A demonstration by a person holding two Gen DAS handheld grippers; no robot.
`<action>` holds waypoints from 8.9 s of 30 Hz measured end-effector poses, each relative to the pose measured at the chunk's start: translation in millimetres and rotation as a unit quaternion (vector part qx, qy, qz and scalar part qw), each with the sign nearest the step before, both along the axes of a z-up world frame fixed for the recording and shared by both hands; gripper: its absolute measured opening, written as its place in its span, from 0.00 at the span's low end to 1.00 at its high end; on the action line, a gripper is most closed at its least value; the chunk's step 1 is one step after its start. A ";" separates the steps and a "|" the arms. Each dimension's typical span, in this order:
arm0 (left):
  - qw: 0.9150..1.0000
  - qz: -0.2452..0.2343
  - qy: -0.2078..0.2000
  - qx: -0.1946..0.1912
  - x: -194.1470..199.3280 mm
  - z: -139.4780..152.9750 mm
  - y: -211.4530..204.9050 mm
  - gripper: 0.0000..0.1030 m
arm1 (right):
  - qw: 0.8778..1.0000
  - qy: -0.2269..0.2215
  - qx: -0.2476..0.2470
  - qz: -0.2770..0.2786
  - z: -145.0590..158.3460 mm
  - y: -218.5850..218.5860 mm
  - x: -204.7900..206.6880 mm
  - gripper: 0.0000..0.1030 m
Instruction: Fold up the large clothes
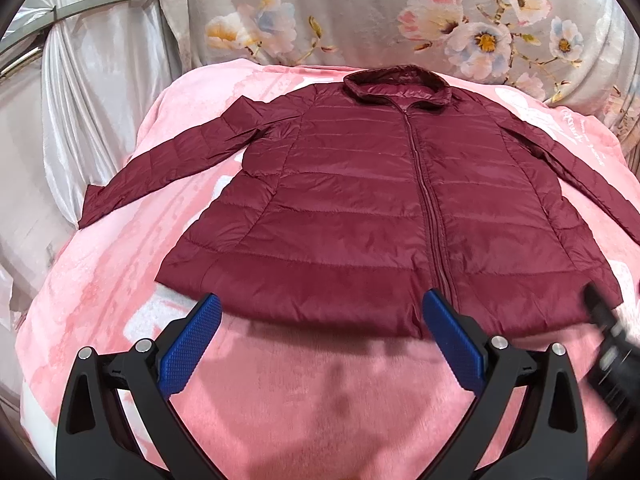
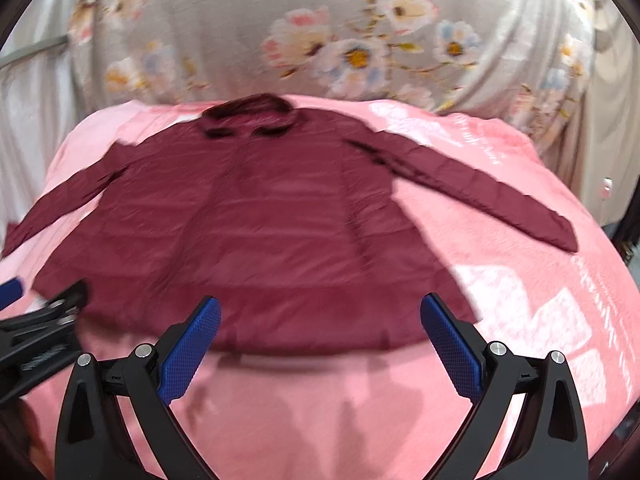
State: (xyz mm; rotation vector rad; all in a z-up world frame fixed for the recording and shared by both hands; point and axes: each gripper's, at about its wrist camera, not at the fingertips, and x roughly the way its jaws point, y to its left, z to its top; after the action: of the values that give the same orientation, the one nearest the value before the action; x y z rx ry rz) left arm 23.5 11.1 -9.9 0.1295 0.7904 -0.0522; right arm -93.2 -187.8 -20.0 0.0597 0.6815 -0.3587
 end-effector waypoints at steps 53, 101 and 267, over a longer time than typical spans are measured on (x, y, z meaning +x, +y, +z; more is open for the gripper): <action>0.993 0.116 0.027 0.004 187.2 -24.8 80.2 0.95 | 0.965 0.028 0.106 0.238 -16.1 52.7 383.0 0.05; 0.987 0.030 0.078 -0.140 307.2 -23.3 25.7 0.07 | 0.968 -0.050 0.240 -0.060 -46.8 -201.3 317.1 0.01; 0.986 0.103 0.091 -0.097 347.2 -53.6 79.1 0.44 | 0.992 -0.023 0.123 0.036 -8.8 -117.6 340.1 0.03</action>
State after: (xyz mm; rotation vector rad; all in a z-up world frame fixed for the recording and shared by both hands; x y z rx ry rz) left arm 370.7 90.1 -63.6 -0.1439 0.9725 0.0548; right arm 246.9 -305.4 -28.8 0.2755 0.6773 -0.2024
